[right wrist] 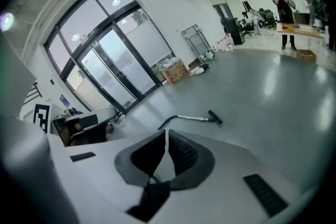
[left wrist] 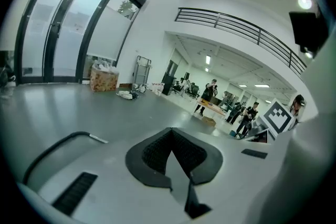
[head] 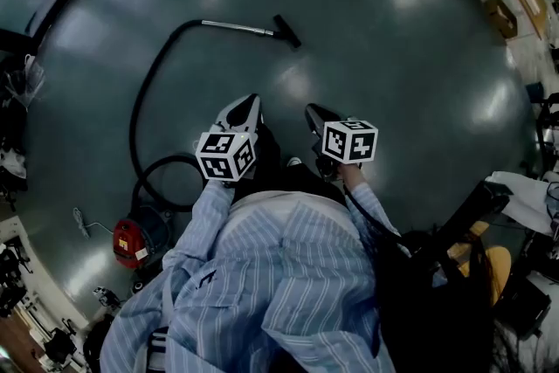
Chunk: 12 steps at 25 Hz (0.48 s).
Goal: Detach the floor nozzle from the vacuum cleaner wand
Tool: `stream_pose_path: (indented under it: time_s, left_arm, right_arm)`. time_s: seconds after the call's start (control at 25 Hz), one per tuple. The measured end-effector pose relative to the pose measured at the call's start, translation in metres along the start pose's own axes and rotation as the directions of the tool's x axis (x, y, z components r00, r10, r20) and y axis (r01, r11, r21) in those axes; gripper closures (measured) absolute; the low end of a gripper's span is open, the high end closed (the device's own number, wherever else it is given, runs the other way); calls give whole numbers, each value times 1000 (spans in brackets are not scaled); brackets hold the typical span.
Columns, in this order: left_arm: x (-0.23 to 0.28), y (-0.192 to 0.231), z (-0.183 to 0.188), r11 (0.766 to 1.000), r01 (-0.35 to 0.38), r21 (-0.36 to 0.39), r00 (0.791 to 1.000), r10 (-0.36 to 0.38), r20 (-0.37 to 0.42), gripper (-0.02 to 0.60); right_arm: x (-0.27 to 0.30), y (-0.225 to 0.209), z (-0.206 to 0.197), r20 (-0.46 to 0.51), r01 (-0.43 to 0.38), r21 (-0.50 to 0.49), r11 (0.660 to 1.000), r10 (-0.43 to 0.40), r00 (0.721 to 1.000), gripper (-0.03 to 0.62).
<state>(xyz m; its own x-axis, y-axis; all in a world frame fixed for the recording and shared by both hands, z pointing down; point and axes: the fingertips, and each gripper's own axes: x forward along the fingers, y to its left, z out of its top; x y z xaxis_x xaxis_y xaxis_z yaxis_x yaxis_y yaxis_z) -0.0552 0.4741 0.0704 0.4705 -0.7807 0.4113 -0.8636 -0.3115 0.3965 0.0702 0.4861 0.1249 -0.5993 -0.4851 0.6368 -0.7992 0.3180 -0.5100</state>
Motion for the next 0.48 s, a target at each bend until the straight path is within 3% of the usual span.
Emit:
stream_pose_path:
  time_s: [0.12,0.32,0.48]
  left_arm:
    - [16,24,28,998,28,58,999,-27,-19,574]
    - [35,86,66,999,51,19,999,-50,-21,574]
    - [53,126,89,998,59,36,998,-58,-36,574]
  right_arm:
    - [23,6,34,36,28,7,1000,-29,999,571]
    - [70,20,84,106,99,51,994,-104,989,571]
    - [99,16,114,120,149,82,985,-158,980,571]
